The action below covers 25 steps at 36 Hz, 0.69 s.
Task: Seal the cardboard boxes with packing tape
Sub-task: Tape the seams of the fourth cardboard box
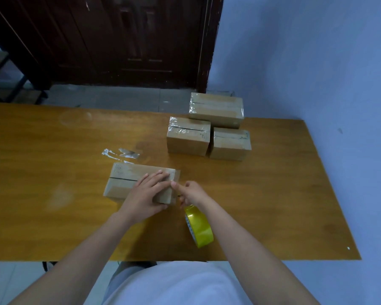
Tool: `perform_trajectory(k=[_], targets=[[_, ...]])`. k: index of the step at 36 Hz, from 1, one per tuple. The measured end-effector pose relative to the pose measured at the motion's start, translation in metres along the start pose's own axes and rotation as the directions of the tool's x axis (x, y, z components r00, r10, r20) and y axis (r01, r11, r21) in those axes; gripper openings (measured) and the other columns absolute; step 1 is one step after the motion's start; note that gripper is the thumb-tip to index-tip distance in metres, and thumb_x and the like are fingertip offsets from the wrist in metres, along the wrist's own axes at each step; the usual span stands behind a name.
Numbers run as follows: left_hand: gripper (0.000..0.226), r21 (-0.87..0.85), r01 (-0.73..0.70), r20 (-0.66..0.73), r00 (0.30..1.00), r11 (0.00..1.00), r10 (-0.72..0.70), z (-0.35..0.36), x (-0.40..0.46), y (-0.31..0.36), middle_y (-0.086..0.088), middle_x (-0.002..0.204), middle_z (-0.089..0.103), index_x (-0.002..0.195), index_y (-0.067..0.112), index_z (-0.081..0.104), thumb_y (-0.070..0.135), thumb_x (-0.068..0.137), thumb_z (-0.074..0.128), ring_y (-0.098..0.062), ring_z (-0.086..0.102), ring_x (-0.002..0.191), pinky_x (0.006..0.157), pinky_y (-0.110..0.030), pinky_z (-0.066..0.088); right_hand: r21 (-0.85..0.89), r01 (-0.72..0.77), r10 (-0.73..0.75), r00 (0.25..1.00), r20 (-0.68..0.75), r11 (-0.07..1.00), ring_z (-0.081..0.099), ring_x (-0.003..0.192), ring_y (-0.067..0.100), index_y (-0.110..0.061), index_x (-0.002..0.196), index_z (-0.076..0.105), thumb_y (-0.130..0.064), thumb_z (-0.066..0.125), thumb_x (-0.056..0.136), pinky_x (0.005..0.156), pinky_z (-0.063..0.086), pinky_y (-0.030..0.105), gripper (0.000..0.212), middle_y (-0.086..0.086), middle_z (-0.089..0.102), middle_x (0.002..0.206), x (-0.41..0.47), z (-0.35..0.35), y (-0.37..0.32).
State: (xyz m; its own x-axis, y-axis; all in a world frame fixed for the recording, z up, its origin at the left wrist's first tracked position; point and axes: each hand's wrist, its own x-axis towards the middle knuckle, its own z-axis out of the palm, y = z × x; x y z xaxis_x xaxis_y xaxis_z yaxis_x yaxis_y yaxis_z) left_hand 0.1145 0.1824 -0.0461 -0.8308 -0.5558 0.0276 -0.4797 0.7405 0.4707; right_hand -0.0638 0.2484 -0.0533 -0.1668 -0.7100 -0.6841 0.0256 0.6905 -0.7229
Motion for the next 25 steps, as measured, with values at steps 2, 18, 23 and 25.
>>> perform_trajectory(k=[2,18,23,25], targets=[[0.074,-0.005,0.002,-0.003,1.000,1.000,-0.002,-0.001,0.001,0.001,0.008,0.151,0.035,0.138,0.026,0.048,0.032,0.072,0.080,-0.012,0.021,0.143,0.117,-0.033,0.006,-0.021,0.003,-0.003,1.000,0.027,1.000,0.053,0.035,0.006,-0.007,0.093,0.044,-0.042,0.060,0.089,0.040,0.049,0.023,0.039,0.008,0.051,0.067,0.006,-0.001,-0.003],[0.068,-0.066,0.061,0.029,0.998,0.996,-0.059,-0.012,0.009,0.006,0.013,0.139,0.042,0.126,0.026,0.050,0.068,0.074,0.042,-0.007,0.029,0.135,0.113,-0.026,0.009,-0.065,0.044,-0.029,0.976,0.216,0.997,0.061,0.050,0.008,-0.011,0.095,0.057,-0.054,0.052,0.086,0.055,0.052,0.021,0.044,0.005,0.059,0.067,0.020,-0.008,-0.008],[0.048,0.021,0.096,-0.022,0.995,0.995,-0.096,-0.015,0.025,0.010,0.012,0.115,0.056,0.104,0.027,0.057,0.060,0.085,0.028,-0.013,0.049,0.114,0.092,-0.030,0.031,-0.042,0.062,-0.050,0.968,0.246,0.997,0.061,0.053,0.010,-0.015,0.088,0.059,-0.074,0.058,0.054,0.058,0.053,0.022,0.068,0.003,0.060,0.066,0.020,-0.009,-0.008],[0.043,0.093,0.088,-0.042,0.996,0.992,-0.085,-0.015,0.037,0.014,0.009,0.109,0.058,0.103,0.025,0.058,0.056,0.088,0.031,-0.017,0.051,0.108,0.083,-0.032,0.035,-0.033,0.071,-0.061,0.970,0.236,0.997,0.062,0.054,0.011,-0.015,0.087,0.059,-0.082,0.062,0.046,0.057,0.052,0.022,0.078,0.001,0.061,0.063,0.024,-0.009,-0.003]])
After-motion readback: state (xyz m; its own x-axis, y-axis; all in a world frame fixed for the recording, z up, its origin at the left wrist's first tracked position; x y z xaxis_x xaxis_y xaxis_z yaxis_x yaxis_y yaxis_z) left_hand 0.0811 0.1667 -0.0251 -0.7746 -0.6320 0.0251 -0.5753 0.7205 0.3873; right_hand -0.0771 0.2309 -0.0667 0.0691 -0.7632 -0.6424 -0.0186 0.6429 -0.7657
